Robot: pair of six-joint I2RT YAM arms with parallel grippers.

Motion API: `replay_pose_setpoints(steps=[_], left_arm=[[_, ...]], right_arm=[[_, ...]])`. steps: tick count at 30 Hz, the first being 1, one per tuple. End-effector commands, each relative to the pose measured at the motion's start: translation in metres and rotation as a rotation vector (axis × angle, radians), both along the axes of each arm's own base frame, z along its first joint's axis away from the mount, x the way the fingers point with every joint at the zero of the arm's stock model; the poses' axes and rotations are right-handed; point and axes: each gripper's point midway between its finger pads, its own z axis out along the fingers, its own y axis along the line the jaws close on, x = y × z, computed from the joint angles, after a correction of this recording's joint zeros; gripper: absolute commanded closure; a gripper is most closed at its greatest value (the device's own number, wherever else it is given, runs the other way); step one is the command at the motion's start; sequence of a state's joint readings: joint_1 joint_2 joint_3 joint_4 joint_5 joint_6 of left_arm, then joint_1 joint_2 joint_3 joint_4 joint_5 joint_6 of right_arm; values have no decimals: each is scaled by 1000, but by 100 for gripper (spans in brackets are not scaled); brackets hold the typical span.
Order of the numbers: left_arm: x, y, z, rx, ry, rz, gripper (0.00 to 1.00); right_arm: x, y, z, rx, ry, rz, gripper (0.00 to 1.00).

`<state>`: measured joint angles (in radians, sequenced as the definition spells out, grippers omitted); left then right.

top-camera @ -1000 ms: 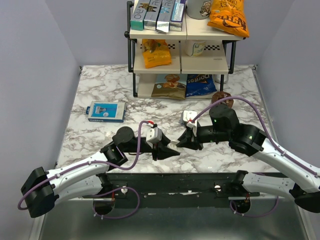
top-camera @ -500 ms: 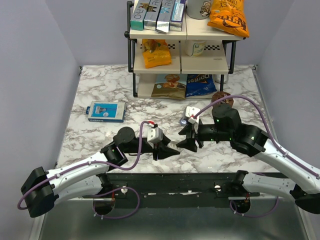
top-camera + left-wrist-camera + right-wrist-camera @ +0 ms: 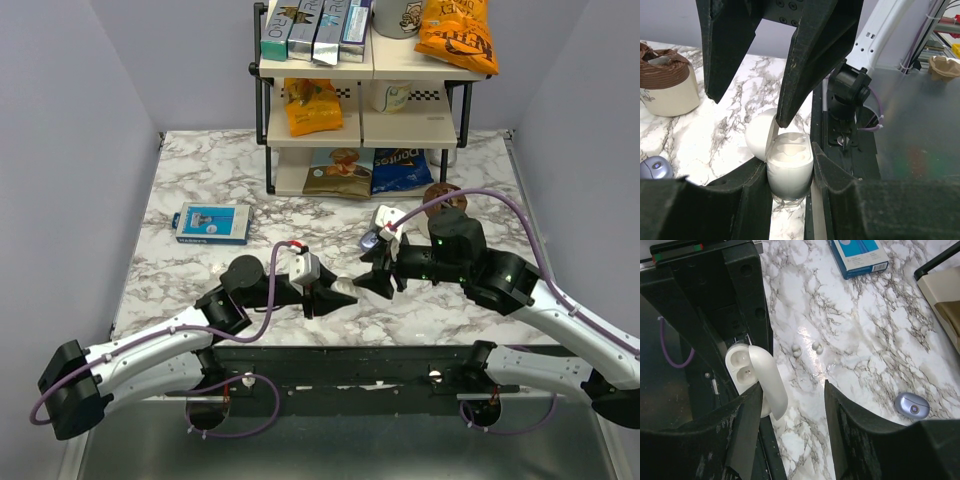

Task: Insert the wireless bluetooth earbuds into the charging case
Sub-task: Open the charging case.

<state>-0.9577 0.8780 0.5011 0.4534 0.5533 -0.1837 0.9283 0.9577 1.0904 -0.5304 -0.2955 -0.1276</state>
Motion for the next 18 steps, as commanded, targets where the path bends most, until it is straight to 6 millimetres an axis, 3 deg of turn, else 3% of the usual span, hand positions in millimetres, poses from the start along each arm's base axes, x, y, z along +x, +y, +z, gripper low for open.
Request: replay_pose_setpoints(steps=[1, 14, 17, 18], left_arm=[[-5, 3, 11, -30, -39, -11, 100], [-15, 9, 13, -43, -69, -33, 100], [-6, 10, 9, -24, -60, 23, 100], [-3, 11, 7, -12, -55, 37, 100]], right_arm=[[13, -3, 0, -7, -12, -75, 40], [23, -3, -1, -19, -13, -122, 40], [10, 1, 11, 18, -18, -53, 39], [-3, 2, 15, 31, -1, 9, 39]])
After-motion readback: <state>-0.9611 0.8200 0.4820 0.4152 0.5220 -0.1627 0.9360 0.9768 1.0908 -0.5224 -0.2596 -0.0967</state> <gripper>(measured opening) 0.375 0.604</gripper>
